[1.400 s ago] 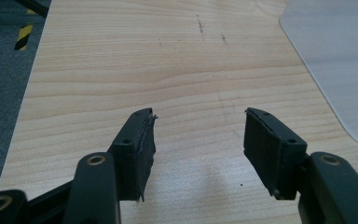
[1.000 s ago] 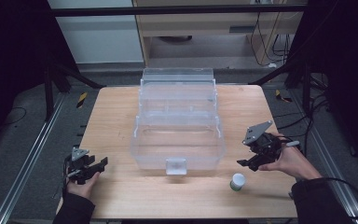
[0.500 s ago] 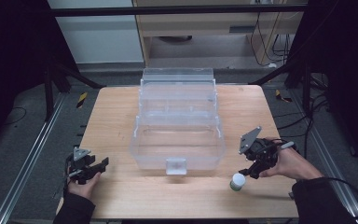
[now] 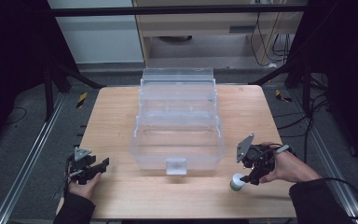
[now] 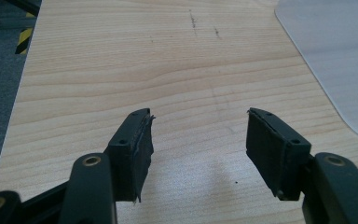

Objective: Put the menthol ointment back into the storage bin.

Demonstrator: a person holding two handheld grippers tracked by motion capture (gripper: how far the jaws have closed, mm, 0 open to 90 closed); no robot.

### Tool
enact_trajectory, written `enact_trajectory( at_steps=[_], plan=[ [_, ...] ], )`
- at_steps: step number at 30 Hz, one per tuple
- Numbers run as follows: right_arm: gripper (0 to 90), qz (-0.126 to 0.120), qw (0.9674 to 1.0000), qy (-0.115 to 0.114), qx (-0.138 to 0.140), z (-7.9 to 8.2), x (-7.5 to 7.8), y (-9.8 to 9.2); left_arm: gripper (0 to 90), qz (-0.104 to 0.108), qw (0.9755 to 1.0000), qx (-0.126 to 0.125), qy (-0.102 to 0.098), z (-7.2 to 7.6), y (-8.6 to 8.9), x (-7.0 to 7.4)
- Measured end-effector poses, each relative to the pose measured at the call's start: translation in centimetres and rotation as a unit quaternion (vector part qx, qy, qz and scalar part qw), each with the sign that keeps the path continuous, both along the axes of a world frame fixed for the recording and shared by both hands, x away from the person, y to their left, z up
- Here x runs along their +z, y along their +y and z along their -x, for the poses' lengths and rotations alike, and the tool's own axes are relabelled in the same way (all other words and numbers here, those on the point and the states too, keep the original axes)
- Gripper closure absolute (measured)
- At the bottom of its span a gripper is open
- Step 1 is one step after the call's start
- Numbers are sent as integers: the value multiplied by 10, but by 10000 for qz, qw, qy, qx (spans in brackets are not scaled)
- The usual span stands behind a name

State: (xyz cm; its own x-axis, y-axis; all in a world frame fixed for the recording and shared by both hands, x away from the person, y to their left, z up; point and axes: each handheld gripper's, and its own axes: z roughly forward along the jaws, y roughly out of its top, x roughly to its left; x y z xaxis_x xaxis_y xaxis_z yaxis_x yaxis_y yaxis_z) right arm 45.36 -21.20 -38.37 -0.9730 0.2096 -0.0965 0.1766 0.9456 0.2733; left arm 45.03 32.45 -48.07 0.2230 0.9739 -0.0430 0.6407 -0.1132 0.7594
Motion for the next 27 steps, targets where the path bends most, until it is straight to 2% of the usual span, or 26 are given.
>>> enact_trajectory(
  at_steps=[8,13,27],
  plan=[
    [317,165,9997,33,175,2,-9,2,405,-8,10000,-10,5,0,0,0],
    [327,183,9994,40,282,3,-11,4,405,-13,10000,-17,6,0,-1,0],
    [328,323,9986,131,410,4,-27,6,405,-37,10000,-52,16,-1,-1,-1]
  ],
)
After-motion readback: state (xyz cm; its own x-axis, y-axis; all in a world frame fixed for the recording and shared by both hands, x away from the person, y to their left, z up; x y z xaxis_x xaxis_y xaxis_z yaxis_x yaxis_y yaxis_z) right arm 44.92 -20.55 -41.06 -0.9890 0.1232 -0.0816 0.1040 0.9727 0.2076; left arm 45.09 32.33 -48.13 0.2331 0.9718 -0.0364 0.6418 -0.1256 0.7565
